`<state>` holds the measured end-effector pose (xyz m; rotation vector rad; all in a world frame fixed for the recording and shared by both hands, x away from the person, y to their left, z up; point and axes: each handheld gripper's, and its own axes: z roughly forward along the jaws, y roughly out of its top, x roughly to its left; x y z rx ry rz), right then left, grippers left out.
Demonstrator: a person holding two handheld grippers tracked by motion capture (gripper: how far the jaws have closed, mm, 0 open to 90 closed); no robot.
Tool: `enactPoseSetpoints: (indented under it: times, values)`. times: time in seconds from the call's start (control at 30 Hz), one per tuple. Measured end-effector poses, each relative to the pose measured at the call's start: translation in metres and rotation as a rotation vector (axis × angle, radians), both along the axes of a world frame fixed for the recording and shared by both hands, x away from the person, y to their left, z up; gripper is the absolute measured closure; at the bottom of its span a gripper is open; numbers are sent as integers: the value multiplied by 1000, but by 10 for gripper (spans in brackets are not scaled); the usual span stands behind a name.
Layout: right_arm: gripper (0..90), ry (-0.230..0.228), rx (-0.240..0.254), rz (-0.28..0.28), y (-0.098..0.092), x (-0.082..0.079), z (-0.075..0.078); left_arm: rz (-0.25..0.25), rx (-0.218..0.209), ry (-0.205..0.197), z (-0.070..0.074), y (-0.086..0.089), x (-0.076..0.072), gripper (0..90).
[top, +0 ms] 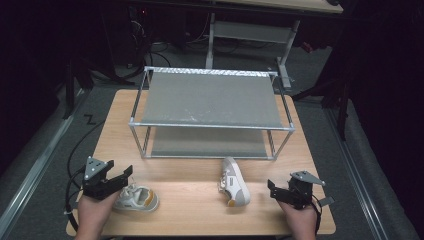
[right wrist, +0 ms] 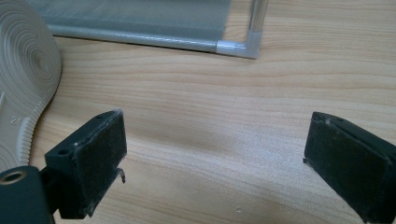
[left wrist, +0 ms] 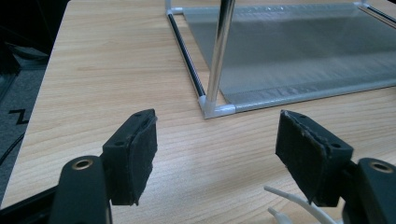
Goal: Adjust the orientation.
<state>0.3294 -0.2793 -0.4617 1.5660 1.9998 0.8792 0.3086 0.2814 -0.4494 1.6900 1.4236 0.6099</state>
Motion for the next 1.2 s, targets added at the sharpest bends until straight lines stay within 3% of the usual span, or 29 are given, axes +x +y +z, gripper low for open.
enactPoseSetpoints:
  times: [0.33, 0.5, 0.53, 0.57, 0.63, 0.67, 0.7, 0.8, 0.83, 0.93, 1.0, 1.03, 1.1, 1.2]
  values:
    - [72, -6, 7, -3, -6, -4, 1, -2, 7, -7, 3, -7, 1, 305]
    - [83, -7, 22, -10, -7, -6, 2, -6, 8, -33, 16, -13, -8, 314]
    - [85, -8, 24, -9, -7, -6, 2, -15, 35, -40, 25, -18, -14, 316]
    - [85, -8, 24, -9, -7, -6, 2, -15, 35, -40, 25, -18, -14, 323]
    - [86, -5, 20, -5, -5, -7, 2, -39, 84, -55, 34, -24, -30, 334]
    - [86, -5, 20, -5, -5, -7, 2, -39, 84, -55, 34, -24, -30, 343]
    - [92, -6, 21, -1, -5, -6, 2, -46, 94, -53, 33, -26, -42, 348]
    - [95, -7, 23, -4, -6, -5, 2, -46, 94, -36, 27, -28, -51, 351]
    - [98, -7, 24, -4, -6, -5, 2, -41, 111, -20, 21, -33, -61, 355]
    - [103, -7, 26, -4, -6, -6, 2, -44, 106, 8, 18, -37, -63, 375]
    - [106, -8, 29, -7, -6, -6, 3, -43, 141, 5, 15, -41, -64, 388]
    - [110, -12, 32, -7, -6, -7, 3, -46, 160, 32, 9, -42, -61, 415]
    - [110, -10, 33, -11, -6, -7, 3, -47, 166, 54, 4, -41, -59, 420]
    - [114, -4, 40, -19, -8, -6, 3, -47, 158, 53, 4, -41, -59, 420]
